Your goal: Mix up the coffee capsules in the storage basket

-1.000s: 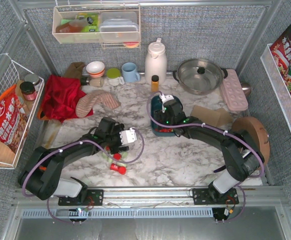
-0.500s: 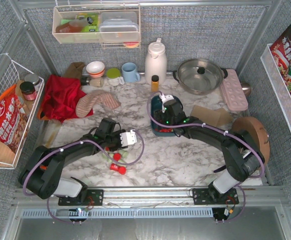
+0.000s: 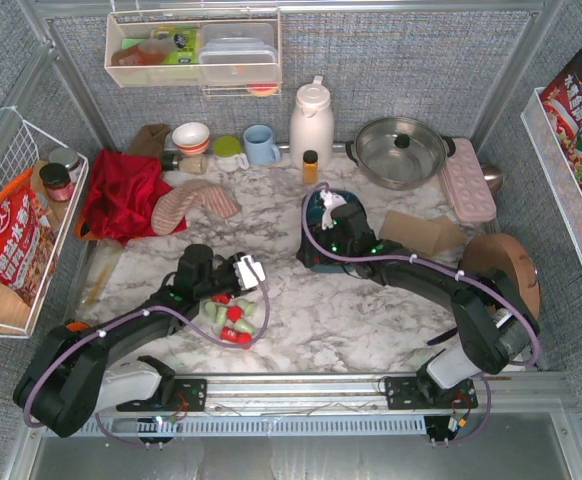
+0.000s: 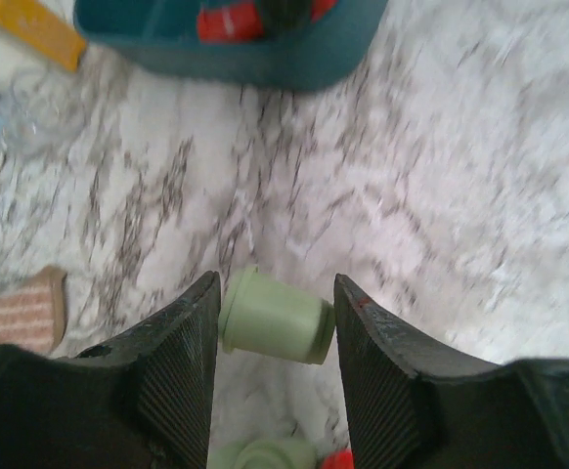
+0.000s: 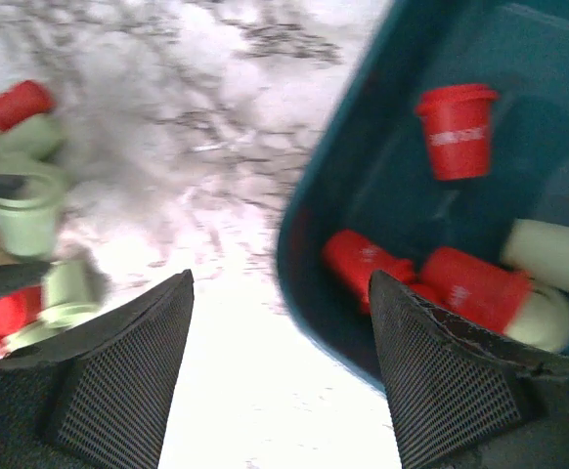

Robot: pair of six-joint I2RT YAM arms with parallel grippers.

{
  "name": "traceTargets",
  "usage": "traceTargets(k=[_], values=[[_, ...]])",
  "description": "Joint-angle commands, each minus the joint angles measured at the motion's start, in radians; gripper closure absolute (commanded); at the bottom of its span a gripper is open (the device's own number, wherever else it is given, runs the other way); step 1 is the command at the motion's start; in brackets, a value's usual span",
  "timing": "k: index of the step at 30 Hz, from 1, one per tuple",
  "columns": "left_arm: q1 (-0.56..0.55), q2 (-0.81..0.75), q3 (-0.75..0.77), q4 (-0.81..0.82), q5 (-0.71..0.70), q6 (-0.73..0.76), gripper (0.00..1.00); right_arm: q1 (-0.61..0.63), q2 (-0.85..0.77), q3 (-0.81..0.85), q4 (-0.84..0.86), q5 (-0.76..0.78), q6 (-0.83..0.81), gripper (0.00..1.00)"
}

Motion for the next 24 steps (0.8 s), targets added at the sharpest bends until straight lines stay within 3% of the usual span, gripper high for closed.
traceTargets(k=[1, 6, 17, 22, 24], values=[[-0.010, -0.010, -0.067, 0.413, 0.166, -0.221, 0.49, 0.024, -0.016, -0.038, 0.196, -0.193, 0.134, 0.24], [-0.028, 0.013, -0.091, 0.538, 0.191, -0.269, 0.49, 0.055, -0.017, -0.081, 0.374, -0.296, 0.225, 0.24], [-0.035, 0.033, -0.098, 0.626, 0.189, -0.313, 0.49, 0.095, 0.061, -0.093, 0.547, -0.387, 0.326, 0.26], [-0.035, 0.028, -0.098, 0.635, 0.196, -0.320, 0.49, 0.112, 0.102, -0.081, 0.571, -0.400, 0.343, 0.38], [-0.037, 0.028, -0.099, 0.634, 0.195, -0.319, 0.49, 0.113, 0.110, -0.078, 0.571, -0.399, 0.345, 0.52]])
